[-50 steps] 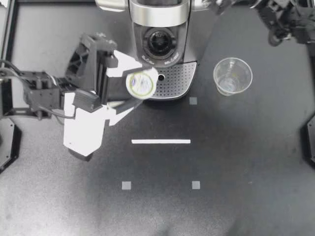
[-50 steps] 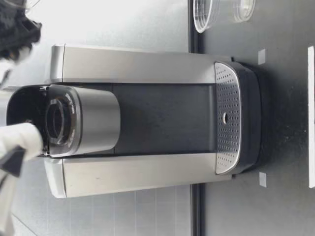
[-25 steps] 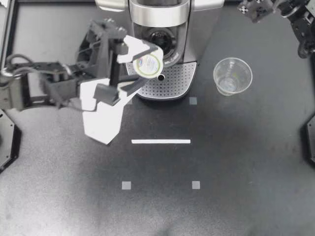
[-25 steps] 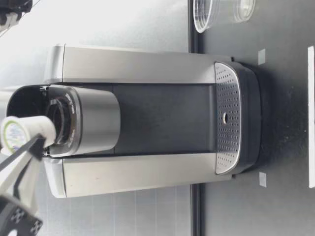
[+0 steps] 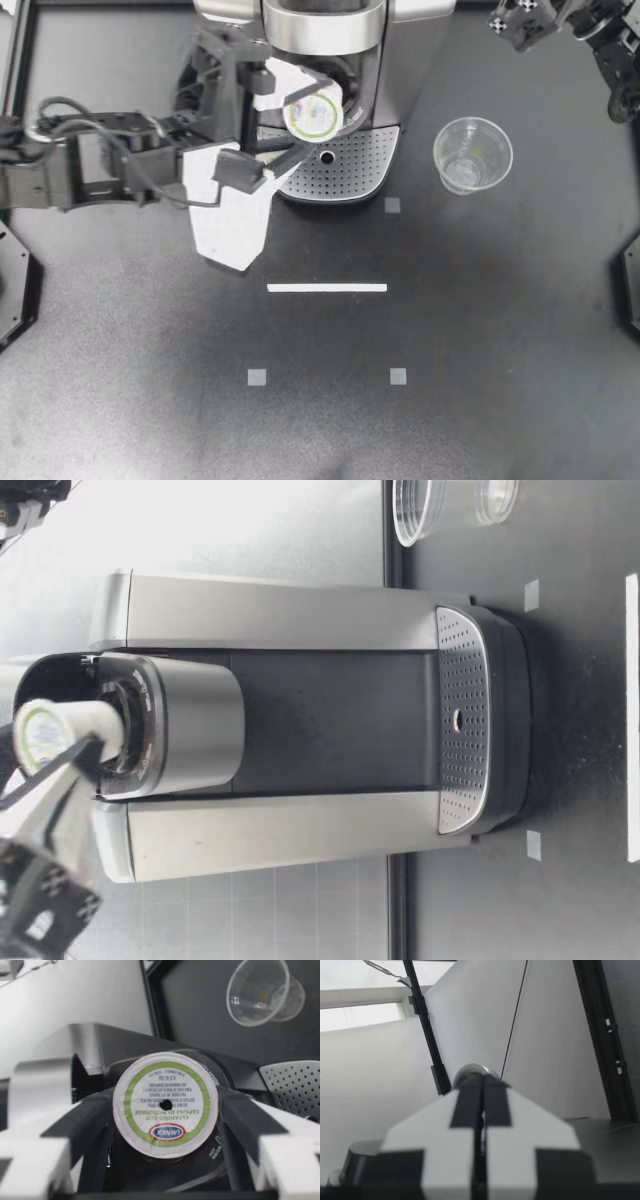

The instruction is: Place the coffee capsule inside the capsule container, then place the cup onto the center of the cup tray, then push the 'Hot Water' and 'Travel Mug' buttons.

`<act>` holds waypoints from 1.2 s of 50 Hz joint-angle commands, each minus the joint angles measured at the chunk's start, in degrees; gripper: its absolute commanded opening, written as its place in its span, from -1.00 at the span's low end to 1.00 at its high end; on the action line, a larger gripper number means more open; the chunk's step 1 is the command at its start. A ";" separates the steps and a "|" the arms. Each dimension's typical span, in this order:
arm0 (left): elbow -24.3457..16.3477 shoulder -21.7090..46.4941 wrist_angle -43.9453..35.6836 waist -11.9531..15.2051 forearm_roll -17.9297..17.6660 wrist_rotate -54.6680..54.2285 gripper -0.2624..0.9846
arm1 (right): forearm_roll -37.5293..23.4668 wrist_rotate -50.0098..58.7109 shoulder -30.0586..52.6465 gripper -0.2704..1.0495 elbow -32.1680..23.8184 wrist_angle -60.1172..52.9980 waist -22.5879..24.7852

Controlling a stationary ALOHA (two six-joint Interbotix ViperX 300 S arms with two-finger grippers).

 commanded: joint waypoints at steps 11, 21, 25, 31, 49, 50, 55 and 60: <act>-2.37 -0.18 -0.35 1.05 1.49 -0.88 0.32 | 0.00 -0.09 -1.32 -0.48 0.26 -0.79 -0.35; -2.90 1.05 0.35 1.23 2.02 -2.20 0.55 | 0.00 0.00 -1.32 -0.48 0.35 -0.79 -0.44; -3.08 1.23 1.41 1.23 2.81 -2.90 0.57 | -0.09 0.00 -1.32 -0.48 0.44 -0.79 -0.35; -3.34 1.14 2.46 1.23 3.87 -4.13 0.57 | -0.18 0.00 -1.49 -0.48 0.79 -0.79 -0.18; -3.43 0.62 2.55 1.23 4.83 -4.75 0.66 | -0.35 0.00 -1.32 -0.48 0.88 -0.88 0.26; -3.34 0.53 2.55 1.23 4.83 -4.66 0.66 | -0.44 0.00 -1.23 -0.48 0.88 -0.79 0.26; -3.25 -0.18 2.46 1.23 4.92 -4.75 0.66 | -0.62 0.00 -1.05 -0.48 0.88 -0.88 0.26; -2.99 -0.97 2.02 0.79 4.92 -4.83 0.66 | -0.79 0.09 -1.05 -0.48 0.97 -0.88 0.26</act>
